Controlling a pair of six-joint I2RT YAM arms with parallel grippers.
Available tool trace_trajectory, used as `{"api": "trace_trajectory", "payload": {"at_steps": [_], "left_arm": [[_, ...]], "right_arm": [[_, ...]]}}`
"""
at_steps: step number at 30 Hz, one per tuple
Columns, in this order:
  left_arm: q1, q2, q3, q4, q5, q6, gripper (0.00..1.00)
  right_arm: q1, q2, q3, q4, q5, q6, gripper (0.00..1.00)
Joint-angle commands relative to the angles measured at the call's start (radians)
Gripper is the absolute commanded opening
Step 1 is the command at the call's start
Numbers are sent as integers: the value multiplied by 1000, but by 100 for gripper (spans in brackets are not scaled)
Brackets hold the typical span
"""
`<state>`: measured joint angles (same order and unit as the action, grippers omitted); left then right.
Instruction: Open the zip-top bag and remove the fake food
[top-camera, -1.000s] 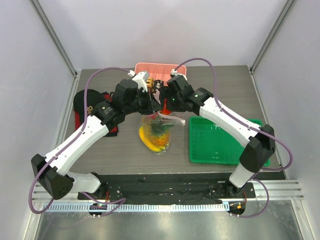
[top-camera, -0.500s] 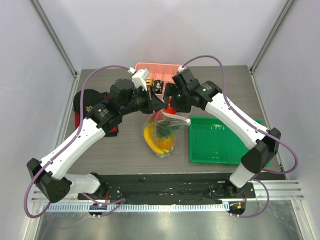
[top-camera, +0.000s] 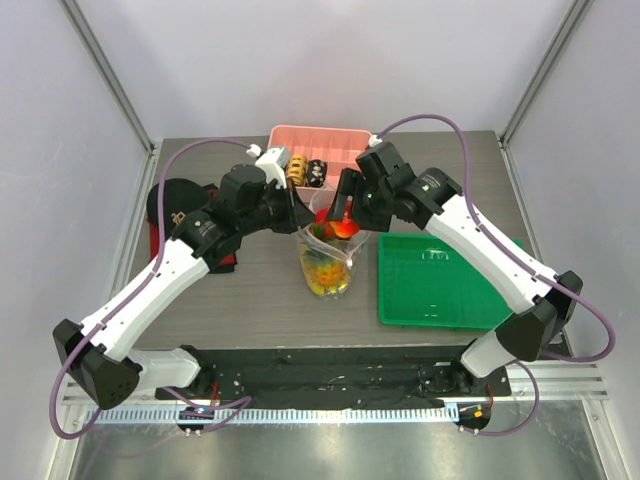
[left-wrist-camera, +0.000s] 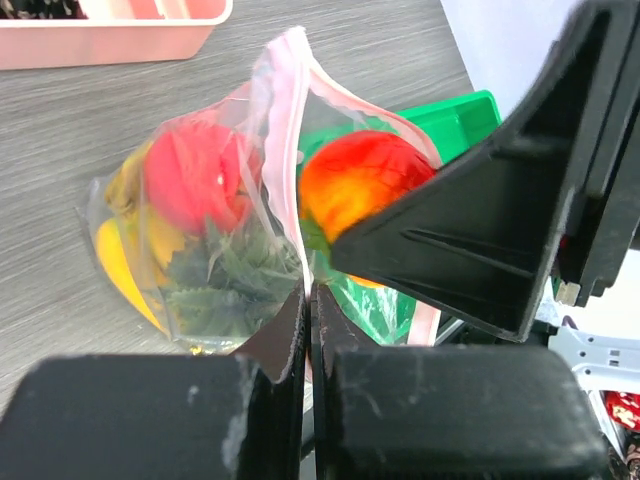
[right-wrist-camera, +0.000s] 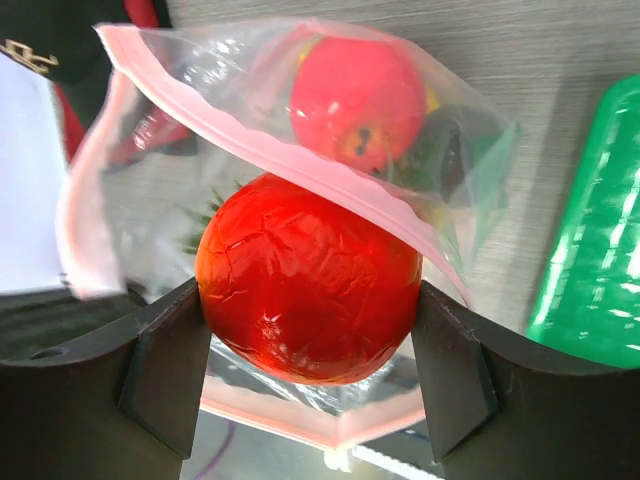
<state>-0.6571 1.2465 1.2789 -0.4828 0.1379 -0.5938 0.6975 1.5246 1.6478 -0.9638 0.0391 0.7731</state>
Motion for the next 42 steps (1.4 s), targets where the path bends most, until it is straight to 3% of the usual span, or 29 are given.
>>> {"api": "trace_trajectory", "payload": {"at_steps": [1,6,10,13,19,25,30,33,36,42], "left_arm": [[-6,-9,-6,41,-7,-14,0],[-4,10,10,-12,-87,-3,0],[-4,2,14,-30,-118,9,0],[-4,2,33,-59,-109,17,0],[-4,-13,62,-86,-101,38,0],[-3,1,88,-86,-44,32,0],[-4,8,105,-89,-14,38,0],[-3,11,106,-88,9,38,0],[-4,16,108,-85,25,38,0],[-4,14,105,-89,54,40,0]], "right_arm": [[2,46,122,-3,-69,83,1],[2,-1,245,12,-117,84,1],[-16,-102,236,10,41,20,1],[-78,-187,143,-56,151,15,1],[-255,-379,-280,-46,182,-15,1],[-265,-357,-603,154,102,-78,1],[-265,-278,-651,261,79,-81,2],[-263,-225,-674,296,67,-95,8],[-263,-184,-666,304,73,-112,24],[-263,-184,-668,293,79,-121,73]]}}
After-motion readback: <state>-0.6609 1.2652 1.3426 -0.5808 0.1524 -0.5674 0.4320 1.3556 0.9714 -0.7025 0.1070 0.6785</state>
